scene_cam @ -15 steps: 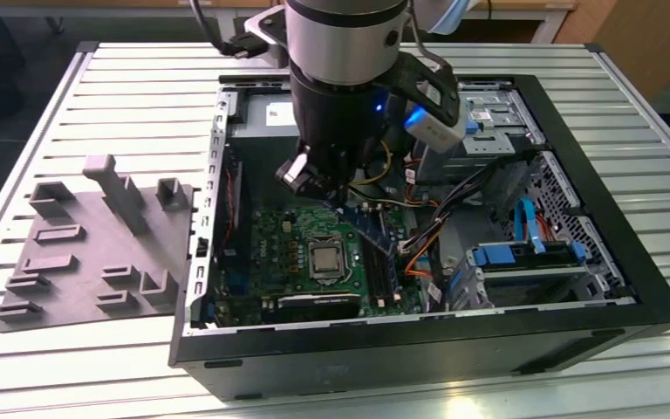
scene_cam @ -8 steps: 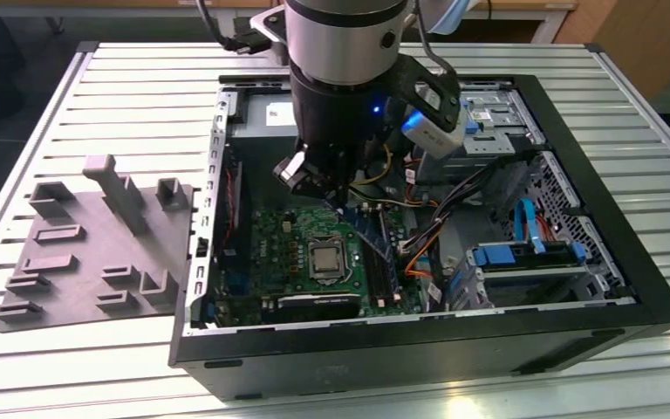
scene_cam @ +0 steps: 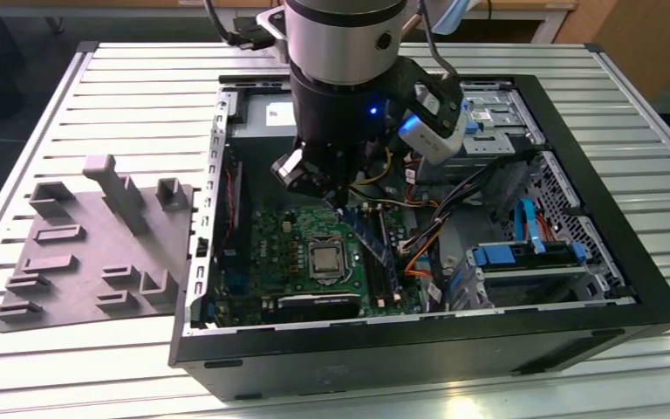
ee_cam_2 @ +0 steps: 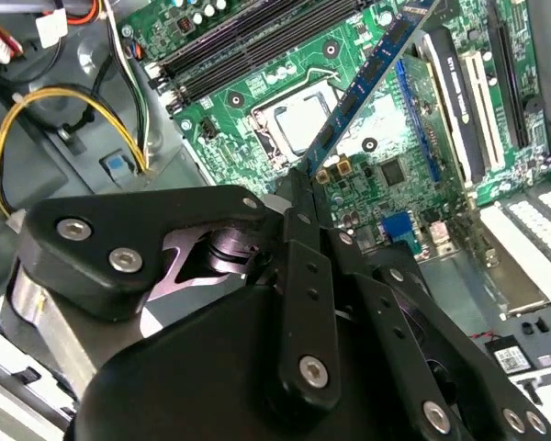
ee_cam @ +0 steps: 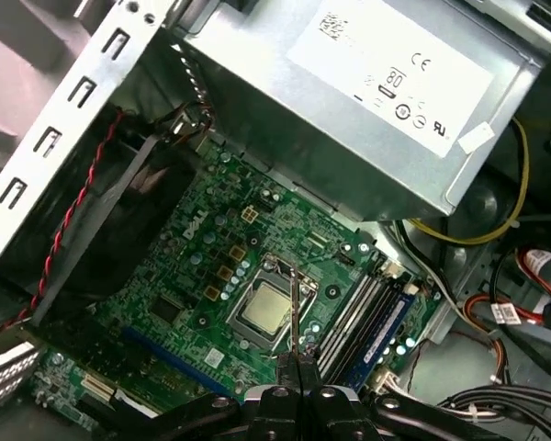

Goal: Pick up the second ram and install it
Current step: 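Insert the second ram into the second slot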

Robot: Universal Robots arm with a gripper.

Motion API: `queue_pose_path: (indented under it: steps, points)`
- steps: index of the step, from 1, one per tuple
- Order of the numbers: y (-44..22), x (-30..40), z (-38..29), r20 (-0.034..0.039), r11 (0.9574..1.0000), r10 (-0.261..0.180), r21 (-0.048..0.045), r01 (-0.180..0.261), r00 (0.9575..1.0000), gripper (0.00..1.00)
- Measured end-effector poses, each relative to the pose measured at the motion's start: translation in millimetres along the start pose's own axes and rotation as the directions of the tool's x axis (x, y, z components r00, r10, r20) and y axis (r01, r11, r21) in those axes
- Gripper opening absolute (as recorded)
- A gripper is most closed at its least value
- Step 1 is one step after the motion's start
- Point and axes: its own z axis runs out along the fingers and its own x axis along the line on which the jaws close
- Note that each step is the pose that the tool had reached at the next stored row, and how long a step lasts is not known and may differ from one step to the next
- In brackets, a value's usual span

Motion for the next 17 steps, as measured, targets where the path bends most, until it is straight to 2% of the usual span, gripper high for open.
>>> queue_pose_path:
  steps: [5,9,13,17]
  points:
    - [0.0,0.0,0.0,0.0016,0.9986,0.053,0.0026,-0.053,0.9986,0.12]
    - [0.0,0.0,0.0,0.0030,0.9952,0.097,0.0048,-0.097,0.9953,0.12]
    - [0.0,0.0,0.1,0.0047,0.9896,0.143,0.0069,-0.143,0.9897,0.12]
    - [0.0,0.0,0.1,0.0064,0.9815,0.191,0.0091,-0.191,0.9816,0.12]
